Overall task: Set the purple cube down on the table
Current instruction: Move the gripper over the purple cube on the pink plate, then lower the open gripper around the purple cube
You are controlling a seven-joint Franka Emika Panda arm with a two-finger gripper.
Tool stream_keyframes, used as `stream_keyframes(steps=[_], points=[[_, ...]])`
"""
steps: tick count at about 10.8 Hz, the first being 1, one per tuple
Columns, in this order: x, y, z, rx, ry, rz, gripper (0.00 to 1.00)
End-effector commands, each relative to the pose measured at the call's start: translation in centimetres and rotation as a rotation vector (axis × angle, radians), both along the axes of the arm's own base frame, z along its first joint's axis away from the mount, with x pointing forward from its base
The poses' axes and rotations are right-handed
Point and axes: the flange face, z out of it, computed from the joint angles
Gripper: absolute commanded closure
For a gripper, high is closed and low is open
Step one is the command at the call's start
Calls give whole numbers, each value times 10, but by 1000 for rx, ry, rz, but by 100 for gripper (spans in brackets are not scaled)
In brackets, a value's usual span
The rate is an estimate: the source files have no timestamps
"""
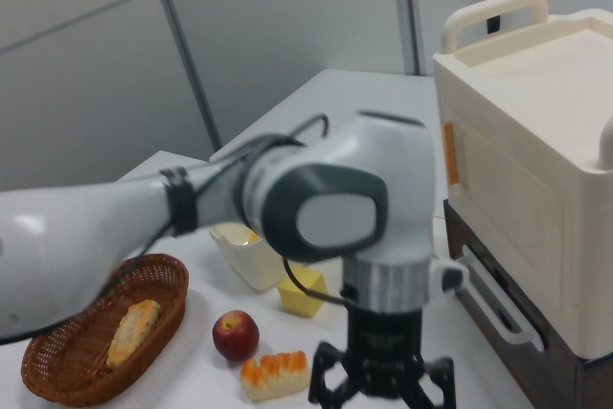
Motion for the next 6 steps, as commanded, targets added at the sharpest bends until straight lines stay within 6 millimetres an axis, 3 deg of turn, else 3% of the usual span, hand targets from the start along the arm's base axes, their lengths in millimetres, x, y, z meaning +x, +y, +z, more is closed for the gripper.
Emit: stream_keyframes(steps=[1,6], points=[[4,-13,-44,-9,70,37,0],[2,-24,-108,-45,147,79,0]])
